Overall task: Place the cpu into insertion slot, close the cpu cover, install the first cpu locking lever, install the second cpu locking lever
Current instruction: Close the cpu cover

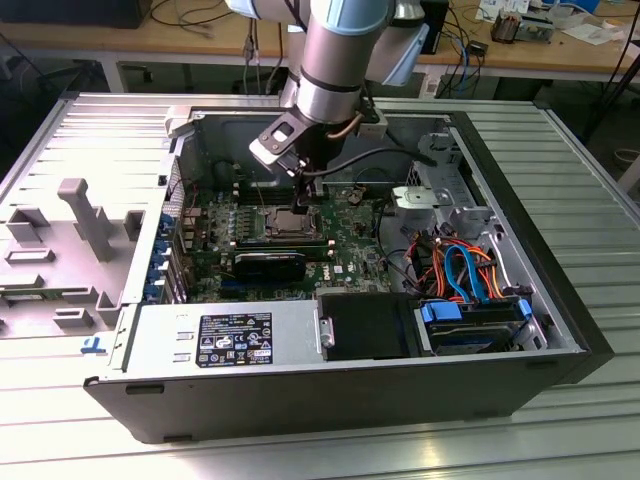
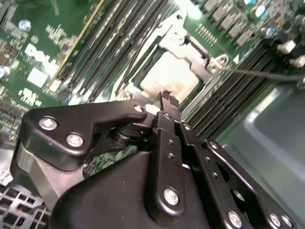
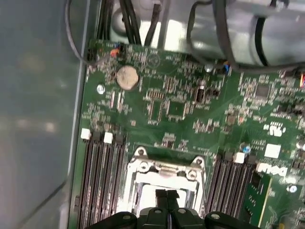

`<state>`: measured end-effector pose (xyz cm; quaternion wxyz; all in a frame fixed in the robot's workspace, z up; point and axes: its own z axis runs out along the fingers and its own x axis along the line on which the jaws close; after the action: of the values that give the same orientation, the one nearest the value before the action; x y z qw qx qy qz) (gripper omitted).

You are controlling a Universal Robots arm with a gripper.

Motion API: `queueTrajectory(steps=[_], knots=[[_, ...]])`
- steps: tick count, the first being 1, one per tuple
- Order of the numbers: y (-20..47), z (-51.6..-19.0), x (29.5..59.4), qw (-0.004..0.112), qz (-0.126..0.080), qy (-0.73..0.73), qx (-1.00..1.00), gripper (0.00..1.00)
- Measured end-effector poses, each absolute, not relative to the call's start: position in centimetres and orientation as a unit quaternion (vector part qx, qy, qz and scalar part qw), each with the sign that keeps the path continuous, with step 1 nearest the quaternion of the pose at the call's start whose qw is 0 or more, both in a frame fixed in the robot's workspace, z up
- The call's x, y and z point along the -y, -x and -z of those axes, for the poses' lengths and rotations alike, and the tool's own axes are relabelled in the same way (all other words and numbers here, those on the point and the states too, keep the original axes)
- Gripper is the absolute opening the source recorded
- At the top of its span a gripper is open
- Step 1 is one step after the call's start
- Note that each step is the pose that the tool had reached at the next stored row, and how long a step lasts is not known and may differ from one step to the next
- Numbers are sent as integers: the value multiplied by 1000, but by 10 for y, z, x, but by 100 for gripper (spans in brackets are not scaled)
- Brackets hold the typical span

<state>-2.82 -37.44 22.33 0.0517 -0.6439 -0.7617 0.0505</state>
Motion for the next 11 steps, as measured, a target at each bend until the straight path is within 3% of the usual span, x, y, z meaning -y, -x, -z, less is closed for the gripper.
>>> queueTrajectory(steps=[11], knots=[[59,-209,374,52,-50,644,762,11]])
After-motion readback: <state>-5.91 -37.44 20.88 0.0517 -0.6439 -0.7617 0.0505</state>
